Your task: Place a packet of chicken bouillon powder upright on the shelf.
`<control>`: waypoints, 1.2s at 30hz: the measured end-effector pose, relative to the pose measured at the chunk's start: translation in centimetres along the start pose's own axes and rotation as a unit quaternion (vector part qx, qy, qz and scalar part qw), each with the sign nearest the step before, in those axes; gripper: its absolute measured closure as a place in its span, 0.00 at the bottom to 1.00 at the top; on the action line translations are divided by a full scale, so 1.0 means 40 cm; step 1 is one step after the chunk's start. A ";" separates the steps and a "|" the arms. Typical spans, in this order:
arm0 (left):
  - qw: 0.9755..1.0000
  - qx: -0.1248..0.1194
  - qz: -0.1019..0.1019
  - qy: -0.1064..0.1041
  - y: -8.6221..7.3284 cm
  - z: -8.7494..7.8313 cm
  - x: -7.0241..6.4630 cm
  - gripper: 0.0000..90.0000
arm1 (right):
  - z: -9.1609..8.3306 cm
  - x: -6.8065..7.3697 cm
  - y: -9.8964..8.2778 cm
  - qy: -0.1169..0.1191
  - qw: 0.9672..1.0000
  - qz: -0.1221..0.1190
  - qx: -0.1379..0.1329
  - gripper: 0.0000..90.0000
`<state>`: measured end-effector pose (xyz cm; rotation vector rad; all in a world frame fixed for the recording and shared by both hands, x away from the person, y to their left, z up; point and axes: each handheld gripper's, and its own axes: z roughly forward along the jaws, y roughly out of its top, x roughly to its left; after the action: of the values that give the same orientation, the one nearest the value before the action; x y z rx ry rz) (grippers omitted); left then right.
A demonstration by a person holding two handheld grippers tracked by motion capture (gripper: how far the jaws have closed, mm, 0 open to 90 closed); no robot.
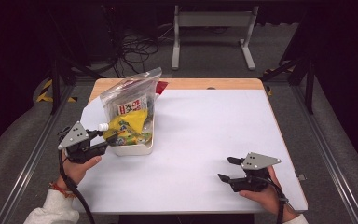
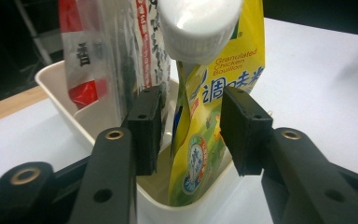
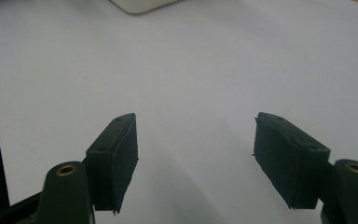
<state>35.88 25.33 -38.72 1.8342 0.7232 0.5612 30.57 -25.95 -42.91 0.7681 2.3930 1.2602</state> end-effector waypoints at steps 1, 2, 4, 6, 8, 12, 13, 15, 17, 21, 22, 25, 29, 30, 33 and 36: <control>1.000 -0.001 -0.002 0.004 -0.001 -0.001 -0.002 0.56 | -0.001 -0.001 0.001 0.000 1.000 0.000 0.000 0.34; 1.000 -0.002 -0.002 0.014 -0.004 -0.004 -0.006 0.54 | -0.001 -0.001 0.001 0.000 1.000 0.001 -0.001 0.34; 1.000 -0.003 -0.007 0.017 -0.008 -0.006 -0.012 0.48 | -0.003 -0.002 0.002 -0.001 1.000 0.000 -0.003 0.34; 0.999 -0.001 -0.007 0.032 -0.011 -0.007 -0.022 0.43 | -0.005 -0.003 0.004 -0.002 1.000 0.000 -0.005 0.34; 0.999 0.000 -0.007 0.038 -0.013 -0.007 -0.033 0.38 | -0.005 -0.003 0.005 -0.003 1.000 -0.002 -0.006 0.34; 0.999 -0.005 -0.013 0.050 -0.017 -0.015 -0.048 0.29 | -0.005 -0.004 0.008 -0.005 1.000 -0.004 -0.006 0.33; 0.999 -0.007 -0.014 0.052 -0.017 -0.018 -0.050 0.27 | -0.005 -0.004 0.008 -0.005 1.000 -0.004 -0.007 0.33; 0.998 -0.007 -0.017 0.055 -0.016 -0.023 -0.057 0.23 | -0.006 -0.004 0.009 -0.006 1.000 -0.005 -0.007 0.33; 0.998 -0.010 -0.022 0.056 -0.018 -0.028 -0.061 0.20 | -0.007 -0.005 0.009 -0.008 1.000 -0.006 -0.007 0.33; 0.998 -0.004 -0.021 0.059 -0.023 -0.037 -0.071 0.17 | -0.011 -0.007 0.011 -0.011 1.000 -0.006 -0.009 0.32; 0.998 -0.006 -0.023 0.057 -0.025 -0.041 -0.074 0.17 | -0.012 -0.007 0.011 -0.012 1.000 -0.006 -0.010 0.32; 0.998 -0.010 -0.025 0.052 -0.026 -0.051 -0.082 0.15 | -0.016 -0.010 0.013 -0.016 1.000 -0.007 -0.013 0.32; 0.999 -0.009 -0.027 0.043 -0.031 -0.064 -0.099 0.14 | -0.020 -0.012 0.015 -0.024 1.000 -0.012 -0.014 0.32; 0.999 -0.007 -0.026 0.043 -0.032 -0.066 -0.104 0.13 | -0.022 -0.013 0.016 -0.025 1.000 -0.012 -0.014 0.31; 0.999 -0.005 -0.023 0.031 -0.035 -0.070 -0.118 0.12 | -0.026 -0.014 0.018 -0.033 0.999 -0.016 -0.014 0.30; 0.999 -0.004 -0.019 0.028 -0.035 -0.072 -0.129 0.11 | -0.030 -0.015 0.018 -0.038 0.999 -0.018 -0.014 0.30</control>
<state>30.00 23.97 -39.25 1.8005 0.7899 0.5924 30.66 -26.77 -41.60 0.7473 2.3140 1.2269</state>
